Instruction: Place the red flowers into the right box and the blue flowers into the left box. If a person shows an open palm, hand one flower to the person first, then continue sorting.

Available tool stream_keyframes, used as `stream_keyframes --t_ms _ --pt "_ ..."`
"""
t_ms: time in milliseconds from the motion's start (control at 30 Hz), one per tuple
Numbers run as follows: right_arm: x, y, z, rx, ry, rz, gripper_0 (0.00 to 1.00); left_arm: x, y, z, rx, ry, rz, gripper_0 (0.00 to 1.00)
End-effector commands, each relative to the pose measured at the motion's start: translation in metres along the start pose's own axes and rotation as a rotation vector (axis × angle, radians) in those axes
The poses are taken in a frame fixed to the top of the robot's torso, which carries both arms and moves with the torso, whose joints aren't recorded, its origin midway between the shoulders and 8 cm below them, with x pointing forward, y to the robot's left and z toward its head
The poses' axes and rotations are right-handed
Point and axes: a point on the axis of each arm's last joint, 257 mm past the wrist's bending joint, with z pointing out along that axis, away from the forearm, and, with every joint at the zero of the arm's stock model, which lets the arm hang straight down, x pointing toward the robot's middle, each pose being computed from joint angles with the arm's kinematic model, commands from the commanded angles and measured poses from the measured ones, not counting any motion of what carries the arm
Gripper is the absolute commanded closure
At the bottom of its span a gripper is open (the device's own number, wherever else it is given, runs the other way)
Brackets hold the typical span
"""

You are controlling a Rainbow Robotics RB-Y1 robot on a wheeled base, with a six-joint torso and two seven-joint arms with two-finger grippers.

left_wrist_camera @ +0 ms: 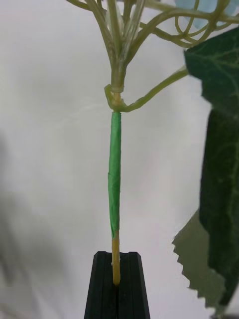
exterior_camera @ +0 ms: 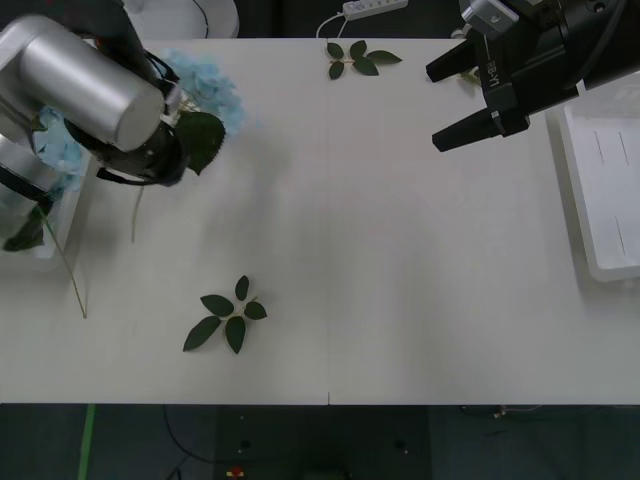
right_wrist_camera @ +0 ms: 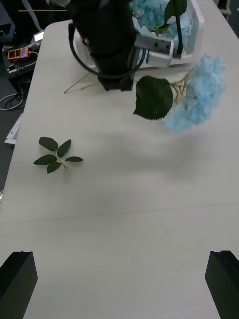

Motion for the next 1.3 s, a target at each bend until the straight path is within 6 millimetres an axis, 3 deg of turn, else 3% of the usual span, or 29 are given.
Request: stream_keyframes --t_ms 33,100,300,500,767,800,900,1033,1100,1300 --pt "-0.022 -0.01 -0.016 0.036 0.007 -0.07 0.0 0.017 0.115 -0.064 -0.134 0.017 -0.153 1.0" --pt "-0.022 -0.01 -0.016 0.036 0.007 -0.07 0.0 0.038 0.157 -0.083 -0.205 0.064 -0.172 1.0" --pt "-0.022 -0.01 -0.016 0.036 0.007 -0.07 0.0 0.093 0.261 -0.113 -0.399 0.143 -0.229 1.0" --pt "-0.022 -0.01 -0.016 0.036 0.007 -0.07 0.0 0.137 0.311 -0.105 -0.528 0.188 -0.258 1.0" --pt "-0.022 -0.01 -0.016 0.036 0.007 -0.07 0.0 0.153 0.331 -0.083 -0.597 0.15 -0.212 1.0" --pt "-0.022 -0.01 -0.016 0.036 0.007 -0.07 0.0 0.153 0.333 -0.082 -0.602 0.147 -0.21 0.93" --pt "-0.022 -0.01 -0.016 0.036 0.007 -0.07 0.0 0.15 0.336 -0.084 -0.613 0.131 -0.207 0.53" --pt "-0.022 -0.01 -0.016 0.036 0.007 -0.07 0.0 0.146 0.335 -0.081 -0.606 0.116 -0.196 0.16" --pt "-0.022 -0.01 -0.016 0.036 0.007 -0.07 0.0 0.141 0.331 -0.082 -0.598 0.104 -0.184 0.1" --pt "-0.022 -0.01 -0.016 0.036 0.007 -0.07 0.0 0.122 0.294 -0.085 -0.467 -0.001 -0.11 0.06"
